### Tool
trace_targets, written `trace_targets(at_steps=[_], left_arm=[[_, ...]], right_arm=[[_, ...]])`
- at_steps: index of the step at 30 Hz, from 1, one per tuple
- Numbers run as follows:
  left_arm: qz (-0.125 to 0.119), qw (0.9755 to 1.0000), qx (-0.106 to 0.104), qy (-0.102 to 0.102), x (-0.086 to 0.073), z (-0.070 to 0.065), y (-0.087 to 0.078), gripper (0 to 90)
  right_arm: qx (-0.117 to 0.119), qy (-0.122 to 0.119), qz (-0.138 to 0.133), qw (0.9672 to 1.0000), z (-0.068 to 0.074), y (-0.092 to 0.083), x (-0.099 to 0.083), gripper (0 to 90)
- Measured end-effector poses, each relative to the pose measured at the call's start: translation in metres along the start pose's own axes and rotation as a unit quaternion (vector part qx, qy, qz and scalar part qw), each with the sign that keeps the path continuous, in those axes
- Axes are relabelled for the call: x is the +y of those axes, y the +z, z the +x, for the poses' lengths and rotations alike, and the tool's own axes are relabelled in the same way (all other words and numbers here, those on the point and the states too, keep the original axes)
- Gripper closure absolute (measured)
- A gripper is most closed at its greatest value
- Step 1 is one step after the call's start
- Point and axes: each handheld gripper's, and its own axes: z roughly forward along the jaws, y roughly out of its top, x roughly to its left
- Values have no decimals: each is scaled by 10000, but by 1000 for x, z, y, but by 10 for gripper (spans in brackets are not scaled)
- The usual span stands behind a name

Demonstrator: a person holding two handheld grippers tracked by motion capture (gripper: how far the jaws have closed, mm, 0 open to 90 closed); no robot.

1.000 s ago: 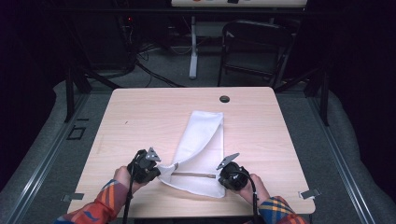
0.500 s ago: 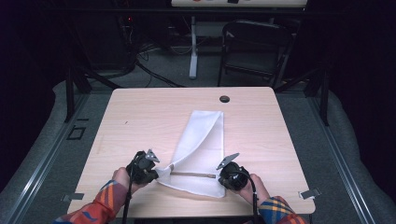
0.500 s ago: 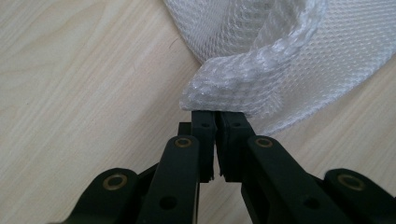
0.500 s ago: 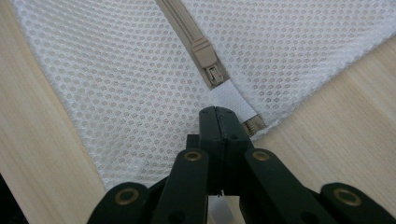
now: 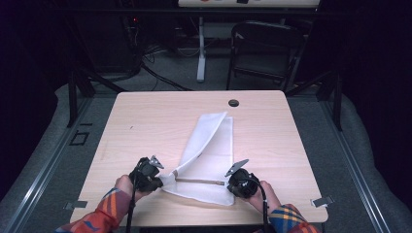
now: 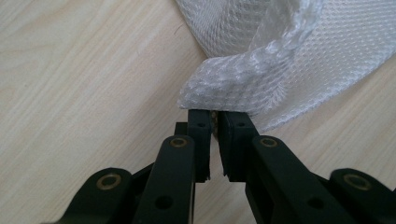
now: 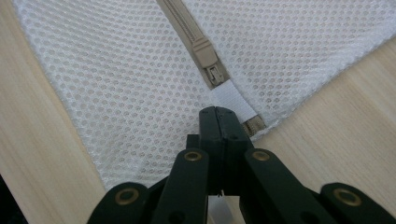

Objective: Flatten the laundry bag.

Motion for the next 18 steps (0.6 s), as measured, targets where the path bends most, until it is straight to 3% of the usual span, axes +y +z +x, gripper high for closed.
trace_targets(at_steps=[18], left_arm=[[117,9998,-147,-110,-6,2,-2,838]], right_arm=[[-25,17,2,10000,1,0,0,900]])
